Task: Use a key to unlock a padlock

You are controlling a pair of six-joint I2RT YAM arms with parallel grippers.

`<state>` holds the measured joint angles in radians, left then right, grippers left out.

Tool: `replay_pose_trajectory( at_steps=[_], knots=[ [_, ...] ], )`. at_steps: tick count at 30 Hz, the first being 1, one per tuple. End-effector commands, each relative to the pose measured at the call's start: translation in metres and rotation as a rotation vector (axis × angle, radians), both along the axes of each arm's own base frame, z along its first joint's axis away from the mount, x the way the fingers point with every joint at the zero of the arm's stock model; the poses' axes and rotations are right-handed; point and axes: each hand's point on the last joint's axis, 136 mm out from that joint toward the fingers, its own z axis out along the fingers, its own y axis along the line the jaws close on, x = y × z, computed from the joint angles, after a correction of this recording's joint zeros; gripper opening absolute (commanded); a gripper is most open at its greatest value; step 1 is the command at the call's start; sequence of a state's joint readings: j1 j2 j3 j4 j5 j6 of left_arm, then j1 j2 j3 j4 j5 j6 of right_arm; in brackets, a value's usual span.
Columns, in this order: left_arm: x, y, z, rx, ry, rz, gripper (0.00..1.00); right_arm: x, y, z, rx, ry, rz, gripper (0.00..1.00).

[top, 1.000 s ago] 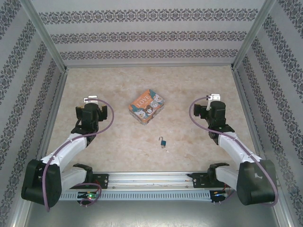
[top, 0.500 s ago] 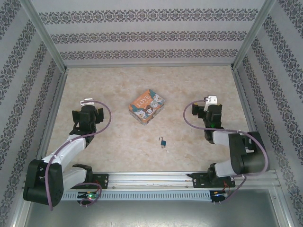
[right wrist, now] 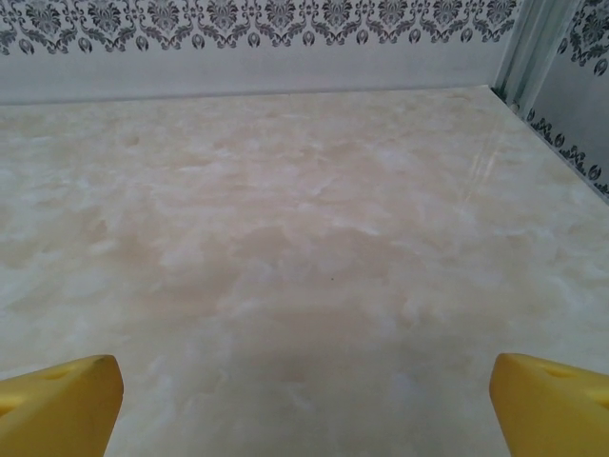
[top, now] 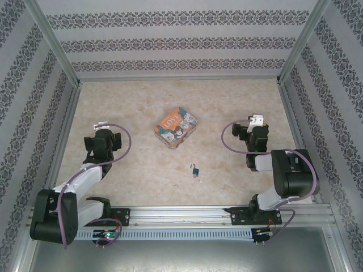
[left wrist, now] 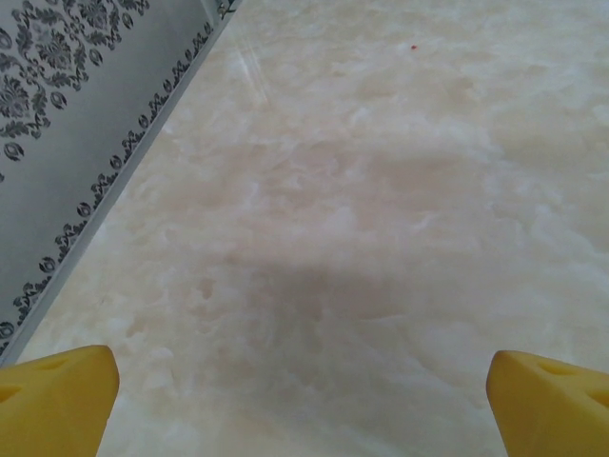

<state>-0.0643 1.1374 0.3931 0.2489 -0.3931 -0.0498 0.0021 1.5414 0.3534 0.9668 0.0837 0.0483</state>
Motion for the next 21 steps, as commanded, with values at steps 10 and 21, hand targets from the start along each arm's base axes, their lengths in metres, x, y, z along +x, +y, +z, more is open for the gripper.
replay_pose_trajectory(
  at_steps=[10, 21],
  knots=[
    [0.047, -0.022, 0.009, -0.025, -0.192, -0.159, 0.99, 0.003, 0.004, 0.008, 0.002, -0.020, 0.010, 0.98],
    [0.057, -0.053, 0.014, -0.084, -0.287, -0.329, 0.99, 0.004, 0.005, 0.008, -0.001, -0.019, 0.013, 0.99]
  ],
)
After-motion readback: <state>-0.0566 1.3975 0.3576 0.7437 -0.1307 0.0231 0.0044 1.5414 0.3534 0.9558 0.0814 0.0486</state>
